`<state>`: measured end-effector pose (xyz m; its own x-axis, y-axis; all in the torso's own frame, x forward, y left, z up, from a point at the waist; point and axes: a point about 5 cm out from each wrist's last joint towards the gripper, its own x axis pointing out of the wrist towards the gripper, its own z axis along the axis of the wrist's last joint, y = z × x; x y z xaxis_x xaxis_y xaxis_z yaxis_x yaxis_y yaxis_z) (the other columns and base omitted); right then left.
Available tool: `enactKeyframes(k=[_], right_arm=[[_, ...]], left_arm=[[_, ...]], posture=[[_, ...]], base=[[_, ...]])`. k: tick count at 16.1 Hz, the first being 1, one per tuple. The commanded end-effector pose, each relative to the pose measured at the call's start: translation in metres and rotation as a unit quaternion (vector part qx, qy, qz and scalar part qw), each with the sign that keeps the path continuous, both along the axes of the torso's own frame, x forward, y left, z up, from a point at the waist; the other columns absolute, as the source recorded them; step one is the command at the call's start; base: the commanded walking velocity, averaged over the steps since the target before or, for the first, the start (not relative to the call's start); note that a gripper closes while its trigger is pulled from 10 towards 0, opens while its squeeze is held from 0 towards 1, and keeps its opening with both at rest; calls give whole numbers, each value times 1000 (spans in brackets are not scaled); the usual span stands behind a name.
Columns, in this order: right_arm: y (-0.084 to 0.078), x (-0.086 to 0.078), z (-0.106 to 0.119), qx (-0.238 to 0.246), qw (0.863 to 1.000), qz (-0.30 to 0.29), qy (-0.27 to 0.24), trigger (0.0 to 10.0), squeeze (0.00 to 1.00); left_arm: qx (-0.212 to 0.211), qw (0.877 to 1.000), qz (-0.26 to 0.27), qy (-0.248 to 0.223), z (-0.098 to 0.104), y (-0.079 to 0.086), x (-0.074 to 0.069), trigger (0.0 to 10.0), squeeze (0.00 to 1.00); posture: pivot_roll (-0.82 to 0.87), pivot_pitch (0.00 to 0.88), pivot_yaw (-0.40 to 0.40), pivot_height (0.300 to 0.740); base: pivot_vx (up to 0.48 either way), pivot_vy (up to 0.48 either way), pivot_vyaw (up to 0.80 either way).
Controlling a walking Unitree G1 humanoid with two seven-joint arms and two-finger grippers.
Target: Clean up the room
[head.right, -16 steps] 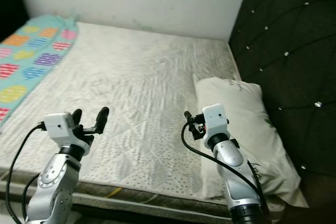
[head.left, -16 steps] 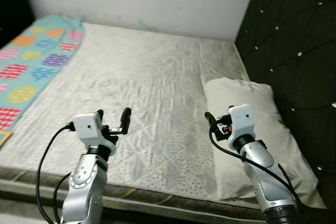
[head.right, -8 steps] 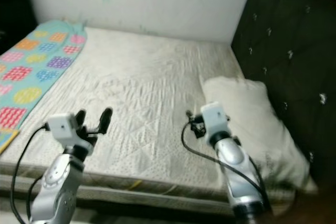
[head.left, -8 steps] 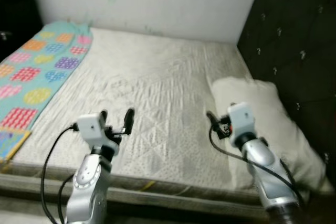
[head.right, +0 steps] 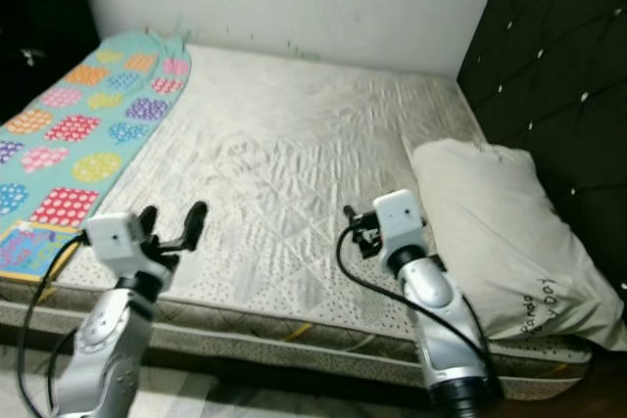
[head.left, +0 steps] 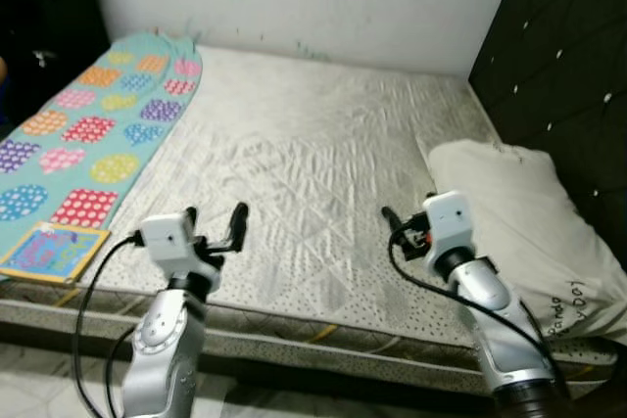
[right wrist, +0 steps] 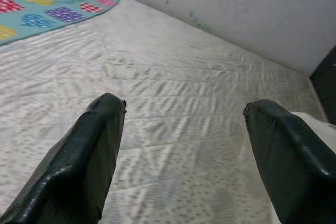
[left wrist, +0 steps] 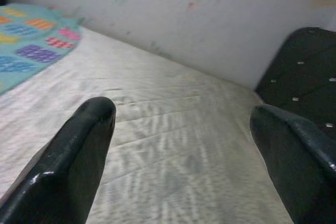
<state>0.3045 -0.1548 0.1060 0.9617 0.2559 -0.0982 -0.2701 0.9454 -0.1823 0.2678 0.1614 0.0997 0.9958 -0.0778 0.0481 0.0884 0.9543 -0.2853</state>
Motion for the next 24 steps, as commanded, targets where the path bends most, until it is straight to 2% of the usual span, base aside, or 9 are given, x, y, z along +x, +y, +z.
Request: enactKeyframes(k=[1,5,7,24], right_arm=[[-6,3,5,1,1000,-10,-3,10000,0],[-6,4,5,2,1000,-11,-4,10000,0],[-5,3,6,5,1000,-6,-9,10000,0],[-3,1,2,-3,1000,-1,-7,10000,0]], left_arm=[[-1,1000,-3,-6,3,-2,2,10000,0],[-1,1000,-1,-6,3,-1,3,10000,0],[-4,1000,-3,-8,3,-2,3,10000,0],[-4,1000,-11,-10,4,-3,5,10000,0]], posture=[[-121,0,-71,740],[-121,0,-71,740],[-122,0,-70,740],[-122,0,-70,740]], base=[[0,0,-800],[0,0,-800],[0,161,0],[0,476,0]])
